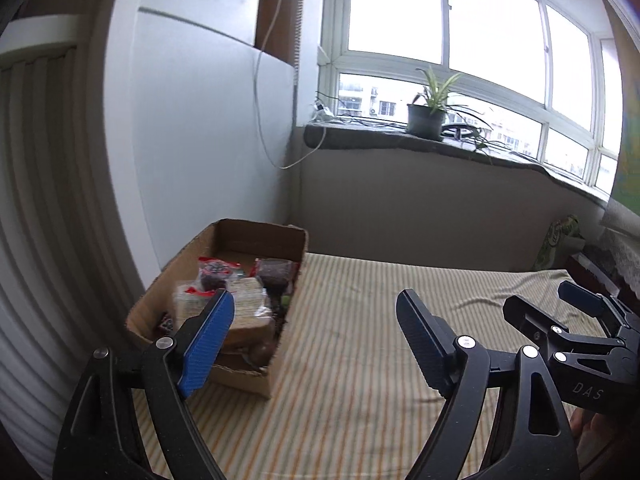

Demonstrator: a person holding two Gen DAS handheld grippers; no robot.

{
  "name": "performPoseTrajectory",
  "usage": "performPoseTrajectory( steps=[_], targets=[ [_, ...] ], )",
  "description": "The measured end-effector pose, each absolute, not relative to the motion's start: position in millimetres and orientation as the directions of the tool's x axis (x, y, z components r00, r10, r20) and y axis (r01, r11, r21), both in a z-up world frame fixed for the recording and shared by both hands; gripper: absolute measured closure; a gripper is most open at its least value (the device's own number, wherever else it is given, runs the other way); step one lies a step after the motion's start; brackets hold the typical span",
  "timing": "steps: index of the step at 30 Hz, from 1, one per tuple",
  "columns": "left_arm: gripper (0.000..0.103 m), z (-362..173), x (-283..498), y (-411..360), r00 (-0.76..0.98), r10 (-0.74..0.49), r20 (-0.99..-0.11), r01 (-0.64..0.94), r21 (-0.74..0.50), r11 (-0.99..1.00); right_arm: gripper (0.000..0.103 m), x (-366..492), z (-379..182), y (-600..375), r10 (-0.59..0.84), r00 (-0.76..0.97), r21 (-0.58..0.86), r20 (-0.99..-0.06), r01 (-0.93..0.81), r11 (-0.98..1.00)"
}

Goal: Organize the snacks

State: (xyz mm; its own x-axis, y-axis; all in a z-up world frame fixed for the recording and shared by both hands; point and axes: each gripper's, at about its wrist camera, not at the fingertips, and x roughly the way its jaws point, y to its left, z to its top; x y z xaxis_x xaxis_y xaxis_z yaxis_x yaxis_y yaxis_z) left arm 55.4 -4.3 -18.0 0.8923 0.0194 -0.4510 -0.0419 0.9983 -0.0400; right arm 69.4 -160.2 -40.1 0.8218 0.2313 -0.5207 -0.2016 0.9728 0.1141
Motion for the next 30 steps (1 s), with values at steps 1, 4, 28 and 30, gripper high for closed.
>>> performPoseTrajectory(
  steps=[1,4,28,30],
  targets=[
    [0.020,-15.8,51.0,-15.8,0.895,0.003,-0.446,-0.019,-0.032,0.999,0.000,61.7,-37.7,-171.5,0.215,0.829,0.110,-0.517,-0.185,0.977],
    [0.019,-9.4,37.8,-41.8,0.901,-0.038,-0.431,0.033,-0.019,0.999,0.000,43.9,-29.1,-197.2,0.181,0.848,0.111,-0.498,-0.145,0.983],
    [0.019,8.0,-1.3,-49.0,0.918,-0.047,-0.393,0.044,-0.017,0.999,0.000,21.6,-7.9,-186.3,0.218,0.852,0.105,-0.476,-0.191,0.976],
    [0.019,7.5,-1.2,-49.0,0.918,-0.046,-0.395,0.042,-0.018,0.999,0.000,21.8,-8.1,-185.0,0.218,0.851,0.101,-0.478,-0.193,0.976]
  ],
)
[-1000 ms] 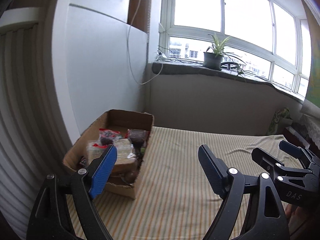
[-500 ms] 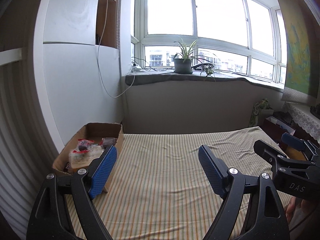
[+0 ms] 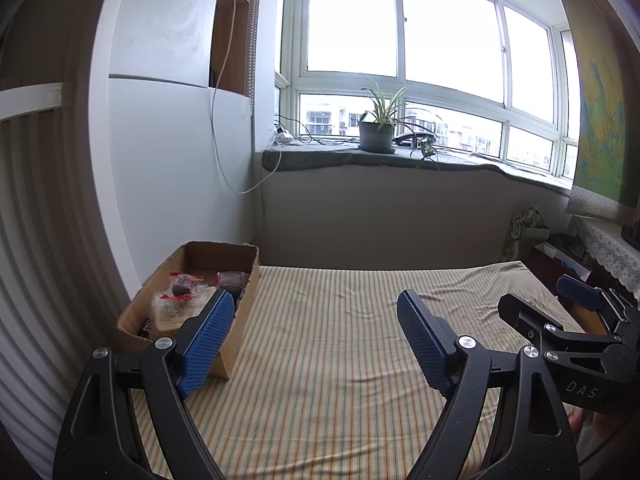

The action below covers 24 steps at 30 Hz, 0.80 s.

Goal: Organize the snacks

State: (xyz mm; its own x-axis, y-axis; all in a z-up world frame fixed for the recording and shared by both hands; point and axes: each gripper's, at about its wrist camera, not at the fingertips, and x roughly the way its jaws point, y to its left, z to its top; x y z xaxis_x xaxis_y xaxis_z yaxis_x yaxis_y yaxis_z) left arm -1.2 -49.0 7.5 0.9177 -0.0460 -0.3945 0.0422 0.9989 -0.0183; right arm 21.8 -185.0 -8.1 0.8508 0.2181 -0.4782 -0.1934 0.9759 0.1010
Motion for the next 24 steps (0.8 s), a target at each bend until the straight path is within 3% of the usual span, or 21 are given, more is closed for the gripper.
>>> performPoseTrajectory(
  steps=[7,10,24],
  targets=[
    [0.018,6.6,-2.1,-48.7,0.913,-0.060,-0.402,0.051,-0.032,0.998,0.000,21.4,-7.3,-184.1,0.218,0.851,0.098,-0.477,-0.195,0.976],
    [0.001,5.4,0.3,-48.9,0.896,-0.079,-0.437,0.061,-0.055,0.997,0.000,20.7,-7.3,-184.6,0.219,0.851,0.099,-0.477,-0.196,0.976],
    [0.001,6.3,2.7,-48.0,0.889,-0.048,-0.456,0.028,-0.052,0.998,0.000,20.1,-7.4,-187.7,0.219,0.851,0.100,-0.478,-0.195,0.976]
  ],
)
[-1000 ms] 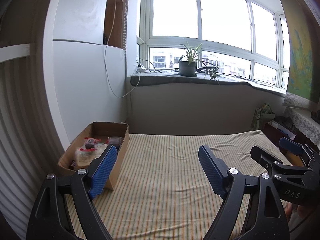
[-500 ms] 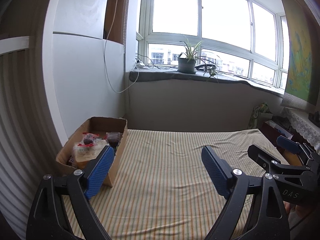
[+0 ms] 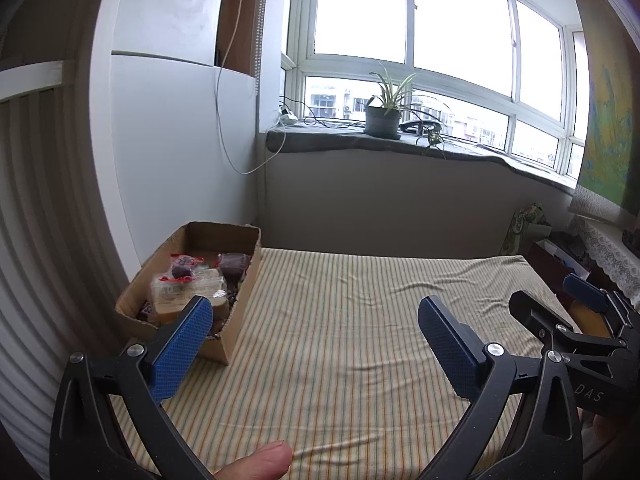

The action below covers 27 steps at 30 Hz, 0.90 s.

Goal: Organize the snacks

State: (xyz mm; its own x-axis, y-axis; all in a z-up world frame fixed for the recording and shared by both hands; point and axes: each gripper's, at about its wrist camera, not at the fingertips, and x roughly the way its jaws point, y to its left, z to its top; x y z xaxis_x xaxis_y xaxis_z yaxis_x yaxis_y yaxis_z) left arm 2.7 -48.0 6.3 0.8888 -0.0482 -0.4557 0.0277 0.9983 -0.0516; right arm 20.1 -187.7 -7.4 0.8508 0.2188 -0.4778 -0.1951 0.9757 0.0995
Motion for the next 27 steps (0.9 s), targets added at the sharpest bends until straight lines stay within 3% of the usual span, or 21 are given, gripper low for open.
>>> performPoseTrajectory(
  steps=[27],
  targets=[
    [0.001,4.0,5.1,-42.6,0.882,-0.056,-0.468,0.035,-0.053,0.998,0.000,26.1,-7.6,-198.7,0.225,0.845,0.086,-0.486,-0.210,0.974]
  ],
)
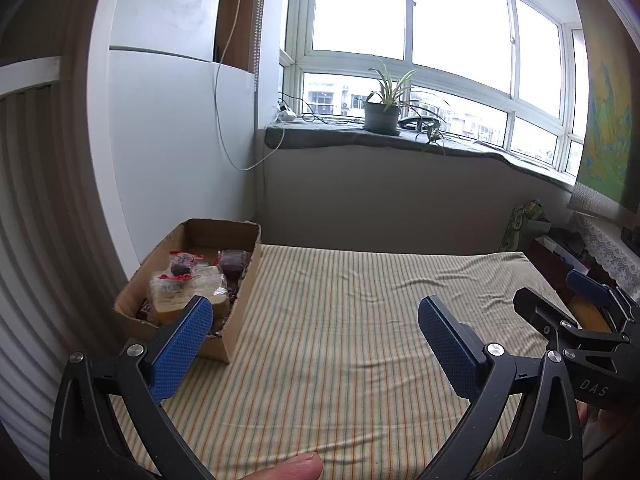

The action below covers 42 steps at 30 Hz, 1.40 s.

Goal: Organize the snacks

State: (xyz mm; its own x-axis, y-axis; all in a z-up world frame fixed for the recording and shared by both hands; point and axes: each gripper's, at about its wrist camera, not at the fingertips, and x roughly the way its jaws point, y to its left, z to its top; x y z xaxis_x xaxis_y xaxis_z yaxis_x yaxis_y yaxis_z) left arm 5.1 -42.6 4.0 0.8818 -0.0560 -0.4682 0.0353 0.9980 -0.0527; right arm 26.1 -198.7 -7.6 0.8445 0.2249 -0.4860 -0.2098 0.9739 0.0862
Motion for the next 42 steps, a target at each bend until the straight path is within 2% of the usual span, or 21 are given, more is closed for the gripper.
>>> performPoseTrajectory(
  steps=[42],
  targets=[
    [0.001,0.1,5.2,-44.3,0.877,-0.033,-0.478,0.027,-0.020,0.999,0.000,24.7,-10.0,-199.4,0.228,0.841,0.088,-0.490,-0.213,0.973]
  ],
)
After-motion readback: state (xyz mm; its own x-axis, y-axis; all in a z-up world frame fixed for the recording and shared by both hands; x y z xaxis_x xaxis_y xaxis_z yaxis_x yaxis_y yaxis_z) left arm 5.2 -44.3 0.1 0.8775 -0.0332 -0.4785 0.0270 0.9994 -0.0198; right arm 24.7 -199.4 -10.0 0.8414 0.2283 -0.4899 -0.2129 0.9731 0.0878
